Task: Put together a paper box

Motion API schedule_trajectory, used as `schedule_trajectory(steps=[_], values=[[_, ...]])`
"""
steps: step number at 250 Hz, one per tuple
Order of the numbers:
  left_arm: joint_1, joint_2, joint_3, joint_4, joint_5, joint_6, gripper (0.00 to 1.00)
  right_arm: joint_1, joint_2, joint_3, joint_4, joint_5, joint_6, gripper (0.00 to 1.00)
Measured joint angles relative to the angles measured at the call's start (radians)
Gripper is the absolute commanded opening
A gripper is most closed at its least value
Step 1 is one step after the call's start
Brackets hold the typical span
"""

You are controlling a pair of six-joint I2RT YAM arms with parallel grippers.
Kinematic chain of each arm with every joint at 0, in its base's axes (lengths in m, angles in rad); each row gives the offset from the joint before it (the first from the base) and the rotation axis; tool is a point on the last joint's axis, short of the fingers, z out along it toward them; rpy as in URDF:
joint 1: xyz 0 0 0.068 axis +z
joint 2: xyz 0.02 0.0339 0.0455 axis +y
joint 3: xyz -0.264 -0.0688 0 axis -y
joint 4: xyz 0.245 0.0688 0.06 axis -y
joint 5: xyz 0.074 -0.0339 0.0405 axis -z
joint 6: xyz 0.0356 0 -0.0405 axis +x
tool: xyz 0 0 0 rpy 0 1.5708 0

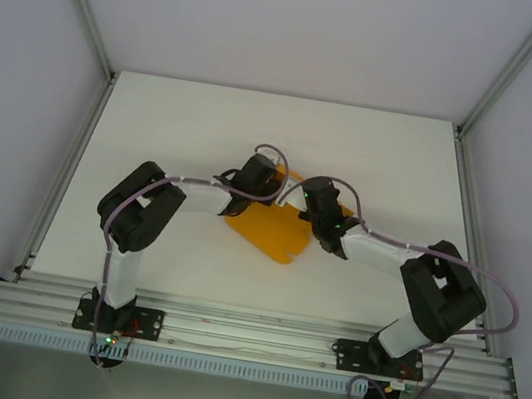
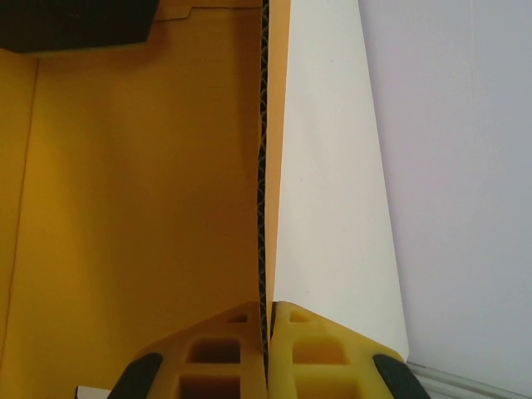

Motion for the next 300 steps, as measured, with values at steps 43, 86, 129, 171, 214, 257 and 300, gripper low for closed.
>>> schedule_trajectory(steps=[43, 86, 129, 171, 214, 257, 300], values=[[0.008, 0.001, 0.019, -0.014, 0.012, 0.009, 0.55, 0.000, 0.000, 0.000, -0.001, 0.002, 0.000, 0.00], [0.018, 0.001, 0.024, -0.014, 0.036, 0.033, 0.51, 0.000, 0.000, 0.000, -0.002, 0.005, 0.000, 0.00], [0.018, 0.011, 0.053, -0.027, 0.060, 0.043, 0.41, 0.000, 0.000, 0.000, -0.002, 0.010, 0.000, 0.00], [0.016, 0.018, 0.058, -0.016, 0.128, 0.077, 0.00, -0.001, 0.000, 0.002, 0.002, 0.017, 0.000, 0.00], [0.015, 0.018, 0.055, -0.010, 0.127, 0.117, 0.00, -0.005, 0.000, 0.006, -0.003, 0.016, 0.001, 0.01], [0.015, 0.018, 0.038, 0.014, 0.113, 0.117, 0.00, -0.005, -0.003, 0.006, -0.003, 0.005, 0.031, 0.33], [0.029, -0.001, 0.008, 0.035, 0.038, 0.092, 0.00, -0.006, -0.075, -0.013, -0.038, 0.000, 0.101, 0.72]])
